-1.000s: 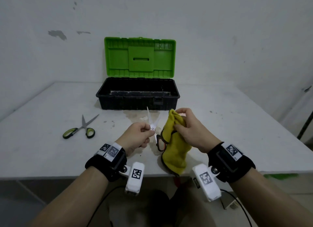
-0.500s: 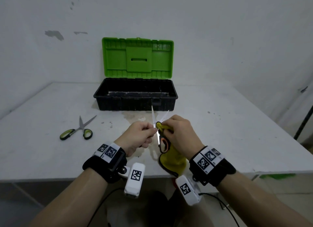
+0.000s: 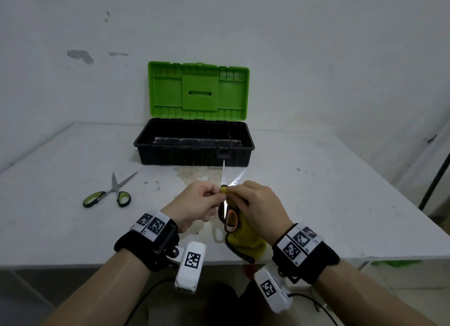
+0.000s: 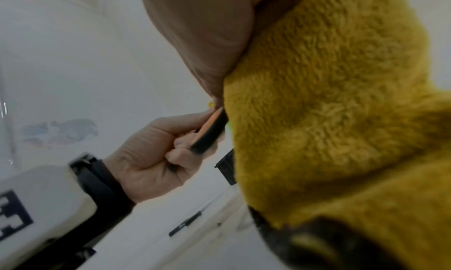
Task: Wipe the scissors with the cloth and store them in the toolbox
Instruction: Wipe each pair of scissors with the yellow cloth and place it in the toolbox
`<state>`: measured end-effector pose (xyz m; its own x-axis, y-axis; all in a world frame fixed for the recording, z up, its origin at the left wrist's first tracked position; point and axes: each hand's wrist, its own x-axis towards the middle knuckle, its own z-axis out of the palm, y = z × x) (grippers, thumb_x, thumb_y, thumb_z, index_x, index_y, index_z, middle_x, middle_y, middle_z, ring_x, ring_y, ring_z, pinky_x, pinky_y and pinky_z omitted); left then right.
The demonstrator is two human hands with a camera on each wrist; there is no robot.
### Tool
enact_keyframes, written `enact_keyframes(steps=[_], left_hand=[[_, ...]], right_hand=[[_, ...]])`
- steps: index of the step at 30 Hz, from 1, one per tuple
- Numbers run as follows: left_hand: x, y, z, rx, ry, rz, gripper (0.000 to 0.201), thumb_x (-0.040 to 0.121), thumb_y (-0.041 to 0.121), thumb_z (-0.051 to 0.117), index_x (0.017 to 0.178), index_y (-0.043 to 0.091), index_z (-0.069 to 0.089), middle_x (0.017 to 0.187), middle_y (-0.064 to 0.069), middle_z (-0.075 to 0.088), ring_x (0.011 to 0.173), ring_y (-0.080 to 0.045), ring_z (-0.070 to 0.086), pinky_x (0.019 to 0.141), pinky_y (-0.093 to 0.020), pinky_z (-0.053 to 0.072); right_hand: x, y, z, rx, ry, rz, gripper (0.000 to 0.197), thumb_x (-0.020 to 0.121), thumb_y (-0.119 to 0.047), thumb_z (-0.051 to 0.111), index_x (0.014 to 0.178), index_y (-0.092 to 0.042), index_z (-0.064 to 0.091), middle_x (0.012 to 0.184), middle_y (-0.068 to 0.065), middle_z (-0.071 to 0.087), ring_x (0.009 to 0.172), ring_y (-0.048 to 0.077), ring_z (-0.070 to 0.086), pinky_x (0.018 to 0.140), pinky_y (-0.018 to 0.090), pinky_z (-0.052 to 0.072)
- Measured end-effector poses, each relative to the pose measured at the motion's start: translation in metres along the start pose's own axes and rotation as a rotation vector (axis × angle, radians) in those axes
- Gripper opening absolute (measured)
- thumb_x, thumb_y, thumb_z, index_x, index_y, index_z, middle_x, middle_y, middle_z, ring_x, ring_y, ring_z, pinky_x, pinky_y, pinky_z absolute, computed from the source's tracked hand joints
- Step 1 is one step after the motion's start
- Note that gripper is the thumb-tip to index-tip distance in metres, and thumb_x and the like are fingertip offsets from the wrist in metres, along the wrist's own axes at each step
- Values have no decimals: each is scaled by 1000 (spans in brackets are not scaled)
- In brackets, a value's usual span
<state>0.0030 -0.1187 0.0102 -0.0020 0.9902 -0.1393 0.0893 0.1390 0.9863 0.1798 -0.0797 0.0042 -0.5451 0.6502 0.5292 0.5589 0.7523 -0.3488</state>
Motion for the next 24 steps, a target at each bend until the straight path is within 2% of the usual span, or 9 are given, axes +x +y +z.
enact_keyframes(steps=[2, 4, 7, 10, 12, 15, 19, 22, 24], left_hand=[[-1, 0, -1, 51, -8, 21, 9, 97, 6, 60, 89, 2, 57, 52, 3, 44, 45, -10, 34, 41, -21, 25], [-2, 0, -2, 90, -4, 42, 11, 96, 7, 61, 87, 3, 58, 53, 3, 44, 45, -10, 34, 41, -22, 25], [-3, 1, -3, 110, 2, 30, 14, 96, 8, 62, 83, 6, 57, 51, 4, 43, 44, -9, 34, 40, -21, 25], [-2, 0, -4, 86, 2, -26, 14, 96, 9, 62, 84, 6, 56, 50, 5, 43, 43, -9, 34, 39, -19, 25], [0, 0, -6, 53, -2, -58, 10, 97, 9, 60, 89, 5, 56, 49, 6, 42, 43, -8, 32, 38, -19, 24], [3, 1, -7, -5, 9, -90, 9, 97, 3, 58, 89, 5, 53, 47, 6, 43, 40, -7, 31, 35, -18, 23], [2, 1, -3, -40, 0, -90, 13, 95, 1, 61, 87, 6, 51, 45, 4, 44, 38, -8, 31, 35, -18, 21], [0, 1, -3, -24, -18, -64, 15, 94, 2, 63, 85, 6, 51, 46, 3, 42, 38, -8, 31, 34, -18, 22], [-1, -1, -5, -3, -23, -42, 16, 93, 2, 63, 84, 7, 51, 48, 1, 42, 39, -9, 32, 35, -19, 23]], right_hand=[[-1, 0, 1, -75, 2, -23, 18, 96, -33, 58, 108, -28, 69, 86, -5, 63, 70, 18, 61, 56, 39, 54], [1, 3, 0, -111, -11, -15, 19, 97, -35, 54, 102, -23, 68, 83, -3, 62, 69, 21, 60, 57, 41, 53], [12, 17, -9, -111, 27, 123, 26, 98, -38, 50, 92, -20, 67, 80, -1, 62, 71, 21, 58, 65, 42, 52], [21, 30, -22, -81, 103, 243, 20, 97, -35, 54, 90, -23, 69, 80, -4, 64, 74, 17, 59, 71, 40, 53], [19, 26, -27, -35, 142, 228, 15, 95, -32, 57, 91, -23, 69, 83, -6, 64, 76, 13, 58, 71, 36, 53], [10, 8, -26, -37, 73, 166, 11, 95, -32, 58, 95, -24, 64, 93, -8, 60, 79, 12, 57, 70, 29, 51], [4, -4, -12, -132, -78, 76, 11, 96, -33, 50, 101, -27, 59, 92, -6, 63, 79, 20, 60, 65, 39, 51], [2, -6, -7, -156, -125, 31, 16, 97, -32, 50, 105, -29, 64, 94, -5, 63, 81, 20, 60, 64, 39, 52], [4, -4, -8, -151, -115, 60, 17, 97, -29, 50, 105, -26, 66, 94, -4, 62, 81, 20, 60, 65, 37, 51]])
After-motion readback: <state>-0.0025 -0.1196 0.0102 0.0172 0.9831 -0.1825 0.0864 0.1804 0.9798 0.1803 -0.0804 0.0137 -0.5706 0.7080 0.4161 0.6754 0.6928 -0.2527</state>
